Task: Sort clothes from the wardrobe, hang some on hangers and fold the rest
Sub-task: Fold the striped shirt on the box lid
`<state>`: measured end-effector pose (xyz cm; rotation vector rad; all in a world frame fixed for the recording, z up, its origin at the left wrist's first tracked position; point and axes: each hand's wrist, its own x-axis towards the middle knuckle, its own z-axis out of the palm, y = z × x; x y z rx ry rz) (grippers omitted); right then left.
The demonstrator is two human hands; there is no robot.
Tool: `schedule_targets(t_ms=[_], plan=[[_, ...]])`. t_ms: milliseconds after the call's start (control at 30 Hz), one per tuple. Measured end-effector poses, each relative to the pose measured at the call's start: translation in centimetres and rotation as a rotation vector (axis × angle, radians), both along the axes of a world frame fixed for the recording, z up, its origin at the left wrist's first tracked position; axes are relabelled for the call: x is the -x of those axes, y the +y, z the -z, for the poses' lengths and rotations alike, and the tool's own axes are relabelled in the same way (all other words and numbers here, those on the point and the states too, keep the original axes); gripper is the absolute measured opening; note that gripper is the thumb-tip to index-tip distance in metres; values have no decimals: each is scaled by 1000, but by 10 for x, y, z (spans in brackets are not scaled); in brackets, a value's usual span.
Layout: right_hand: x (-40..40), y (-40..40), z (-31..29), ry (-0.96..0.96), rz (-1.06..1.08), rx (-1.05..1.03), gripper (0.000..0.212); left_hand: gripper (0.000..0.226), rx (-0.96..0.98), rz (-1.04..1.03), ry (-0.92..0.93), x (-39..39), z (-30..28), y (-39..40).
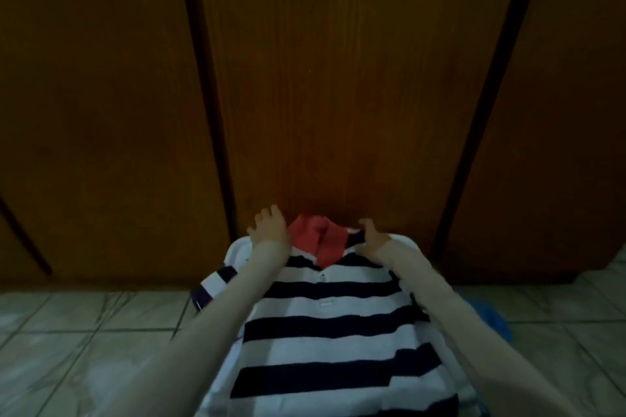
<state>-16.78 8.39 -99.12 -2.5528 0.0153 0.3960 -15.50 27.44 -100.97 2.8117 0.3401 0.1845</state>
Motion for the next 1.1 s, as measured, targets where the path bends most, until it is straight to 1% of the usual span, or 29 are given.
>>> schedule_targets(t_ms=[67,133,167,267,367,467,567,600,667,767,833,900,933,1033,1100], plan=[[7,10,43,119,-105,91,61,43,21,47,71,21,46,-9],[13,19,74,156,-141,124,60,43,49,92,187,35,76,-15],[13,22,87,146,-158,154,62,44,56,117,218,38,87,-16],[19,33,109,115,-158,321,64,49,-49,207,210,45,113,-17],[21,31,117,90,-147,414,66,50,-90,203,162,45,121,-13],[19,28,116,128,-134,463,68,51,-61,172,148,42,123,-13],[16,34,112,140,-116,520,69,52,-51,182,139,42,121,-14],[15,37,110,111,-107,550,68,52,-50,190,130,42,120,-15],[14,41,107,-28,-78,590,63,49,-39,211,83,42,117,-14],[16,37,110,-295,-58,505,50,42,27,266,-90,43,116,-11],[16,35,111,-396,-142,419,47,36,89,344,-138,43,117,-10],[12,35,111,-425,-265,349,44,31,126,396,-104,42,116,-10],[11,36,111,-416,-291,310,40,29,153,391,-82,41,116,-9],[7,34,113,-401,-221,158,31,26,252,313,-52,37,116,-8],[8,33,113,-418,-166,94,27,22,306,254,-31,34,115,-10]])
